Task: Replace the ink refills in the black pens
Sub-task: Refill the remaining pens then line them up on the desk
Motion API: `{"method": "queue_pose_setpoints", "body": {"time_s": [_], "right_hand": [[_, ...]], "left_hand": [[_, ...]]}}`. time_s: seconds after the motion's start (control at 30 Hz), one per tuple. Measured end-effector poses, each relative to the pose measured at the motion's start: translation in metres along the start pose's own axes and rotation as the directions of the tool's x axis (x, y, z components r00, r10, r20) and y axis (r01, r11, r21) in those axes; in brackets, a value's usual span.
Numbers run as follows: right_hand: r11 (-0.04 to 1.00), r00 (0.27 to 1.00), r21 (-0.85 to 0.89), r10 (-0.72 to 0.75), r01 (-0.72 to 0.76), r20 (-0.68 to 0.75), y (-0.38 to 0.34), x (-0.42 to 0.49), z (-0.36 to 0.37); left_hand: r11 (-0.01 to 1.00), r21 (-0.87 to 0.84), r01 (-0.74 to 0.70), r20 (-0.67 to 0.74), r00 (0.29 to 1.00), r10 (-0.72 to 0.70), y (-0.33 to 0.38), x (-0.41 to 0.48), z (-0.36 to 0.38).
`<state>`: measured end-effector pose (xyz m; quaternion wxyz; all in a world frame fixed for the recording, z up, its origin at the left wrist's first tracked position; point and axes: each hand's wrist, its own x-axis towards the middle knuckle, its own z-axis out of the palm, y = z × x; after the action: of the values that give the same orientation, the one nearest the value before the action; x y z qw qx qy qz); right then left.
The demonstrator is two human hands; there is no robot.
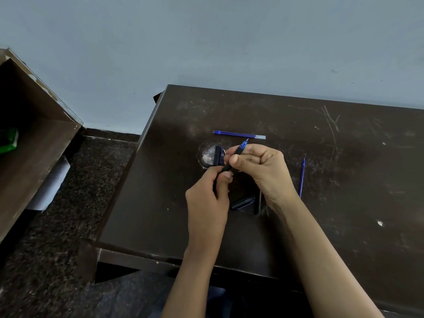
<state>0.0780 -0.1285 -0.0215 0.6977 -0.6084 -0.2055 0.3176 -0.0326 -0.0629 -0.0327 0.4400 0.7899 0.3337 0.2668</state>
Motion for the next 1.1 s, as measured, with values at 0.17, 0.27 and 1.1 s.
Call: {"method": "queue_pose_setpoints", "body": {"time_s": [0.17, 0.27, 1.1], "right_hand": [[0.783, 0.988, -0.615, 0.005, 0.093, 0.156, -0.005, 0.000, -0.026], [0.548, 0.936, -0.817, 0.159, 0.182, 0.315, -0.007, -0.002, -0.038], [0.755, 0.935, -0.619, -0.343, 0.218, -0.090, -0.012, -0.003, -0.040]], "left_hand": [[0.994, -0.027, 0.110, -0.087, 0.990, -0.112, -0.001, 0.002, -0.004], [0.990, -0.026, 0.137, -0.099, 0.985, -0.139, 0.001, 0.002, -0.003], [0.982, 0.172, 0.080, -0.144, 0.988, -0.056, 0.008, -0.005, 0.001]]}}
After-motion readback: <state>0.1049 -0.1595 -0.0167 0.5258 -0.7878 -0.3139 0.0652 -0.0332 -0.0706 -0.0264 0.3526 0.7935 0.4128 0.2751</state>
